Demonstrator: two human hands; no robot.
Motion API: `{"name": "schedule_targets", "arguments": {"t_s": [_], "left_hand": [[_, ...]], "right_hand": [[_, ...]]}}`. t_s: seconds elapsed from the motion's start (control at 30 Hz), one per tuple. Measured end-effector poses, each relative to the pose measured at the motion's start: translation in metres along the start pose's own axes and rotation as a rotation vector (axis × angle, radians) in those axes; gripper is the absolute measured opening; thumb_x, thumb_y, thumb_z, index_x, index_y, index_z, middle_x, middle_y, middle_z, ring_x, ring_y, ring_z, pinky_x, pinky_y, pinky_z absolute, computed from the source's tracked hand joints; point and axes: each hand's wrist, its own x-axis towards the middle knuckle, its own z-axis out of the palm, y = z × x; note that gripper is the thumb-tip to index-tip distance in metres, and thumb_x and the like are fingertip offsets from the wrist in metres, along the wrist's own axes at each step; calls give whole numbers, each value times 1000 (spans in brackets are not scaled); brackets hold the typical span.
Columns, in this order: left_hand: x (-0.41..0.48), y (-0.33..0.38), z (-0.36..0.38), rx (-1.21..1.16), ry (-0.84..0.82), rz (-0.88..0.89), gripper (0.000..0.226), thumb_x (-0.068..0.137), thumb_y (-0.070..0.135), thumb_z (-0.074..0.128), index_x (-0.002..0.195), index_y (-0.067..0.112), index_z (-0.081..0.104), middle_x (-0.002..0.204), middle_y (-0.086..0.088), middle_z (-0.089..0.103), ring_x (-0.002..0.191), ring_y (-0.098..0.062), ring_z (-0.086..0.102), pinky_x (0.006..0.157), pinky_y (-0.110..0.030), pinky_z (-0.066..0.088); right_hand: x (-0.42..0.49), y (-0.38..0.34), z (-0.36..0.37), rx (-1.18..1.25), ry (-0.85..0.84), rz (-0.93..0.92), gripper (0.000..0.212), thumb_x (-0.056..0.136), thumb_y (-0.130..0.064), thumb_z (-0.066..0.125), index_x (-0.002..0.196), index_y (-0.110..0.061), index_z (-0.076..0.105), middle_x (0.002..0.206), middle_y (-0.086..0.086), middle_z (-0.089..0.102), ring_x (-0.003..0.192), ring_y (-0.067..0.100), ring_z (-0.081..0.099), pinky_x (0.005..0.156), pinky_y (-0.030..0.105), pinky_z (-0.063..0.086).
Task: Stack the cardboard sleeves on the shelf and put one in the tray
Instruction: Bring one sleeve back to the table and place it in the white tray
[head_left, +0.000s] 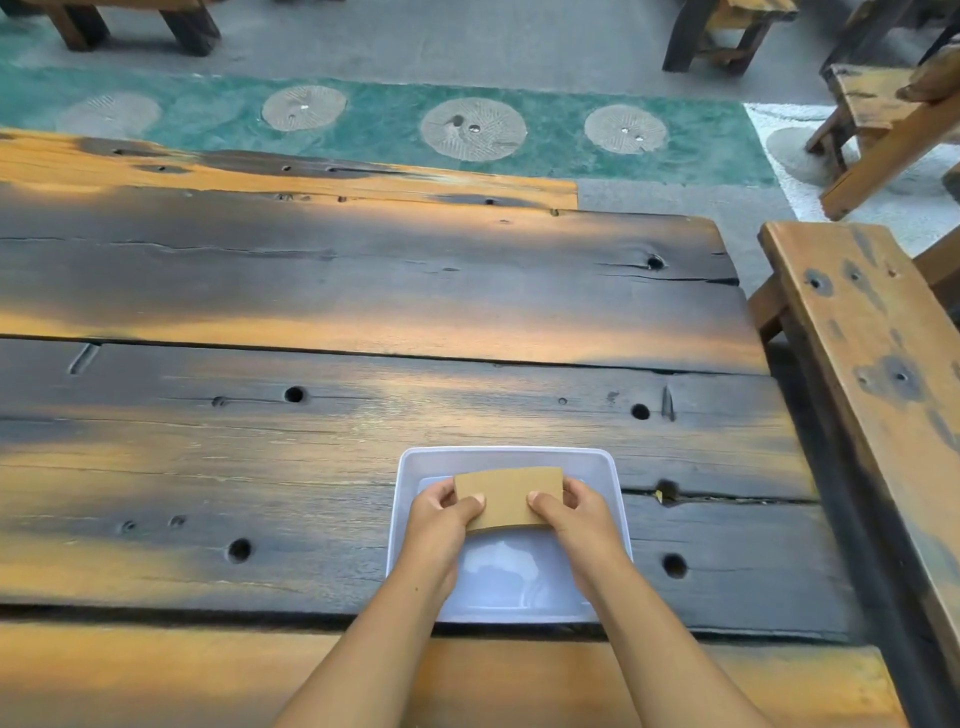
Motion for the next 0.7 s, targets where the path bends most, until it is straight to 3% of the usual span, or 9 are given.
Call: {"name": "schedule_targets", "arguments": {"t_s": [0.17, 0.27, 0.4, 0.5, 0.6, 0.7], "left_hand": [[9, 2, 1, 91, -14, 71, 24, 92, -5, 58, 103, 13, 69, 95, -2, 74, 84, -11, 68, 72, -18, 51], [14, 5, 1, 134, -44, 62, 23, 93, -2, 57, 97, 17, 70, 90, 2, 74, 78, -4, 69, 69, -15, 52], [20, 7, 4, 155, -19, -15, 18, 94, 5, 57, 105, 5, 71, 94, -7, 71, 83, -18, 63, 75, -28, 48], [23, 9, 8, 219, 30, -18, 14, 91, 8, 56, 89, 7, 70, 82, -6, 64, 74, -19, 55, 65, -28, 42], [25, 11, 9, 257, 39, -33, 14, 90, 12, 57, 80, 12, 67, 77, -4, 61, 69, -17, 52, 62, -29, 40], [26, 13, 6, 252, 34, -74, 20, 90, 16, 59, 97, 1, 69, 84, -7, 64, 75, -20, 55, 68, -31, 42]], "right_hand": [[8, 5, 1, -85, 6, -37, 10, 86, -11, 68, 89, -20, 71, 75, -15, 76, 70, -7, 68, 61, 8, 48], [9, 6, 4, -96, 33, -49, 8, 87, -13, 68, 89, -21, 70, 77, -12, 74, 68, -8, 67, 63, 11, 47], [13, 2, 8, -143, 52, -43, 5, 87, -17, 67, 83, -20, 66, 81, -6, 70, 73, 7, 65, 64, 22, 46], [15, -2, 12, -187, 93, -32, 11, 83, -22, 67, 82, -13, 61, 80, 1, 64, 71, 15, 59, 64, 30, 46], [18, -3, 13, -233, 140, -9, 23, 82, -26, 69, 77, -21, 47, 75, -7, 50, 65, 7, 51, 58, 25, 38], [19, -4, 13, -218, 146, 14, 27, 84, -27, 68, 79, -24, 42, 77, -14, 49, 67, -3, 48, 57, 18, 35]]}}
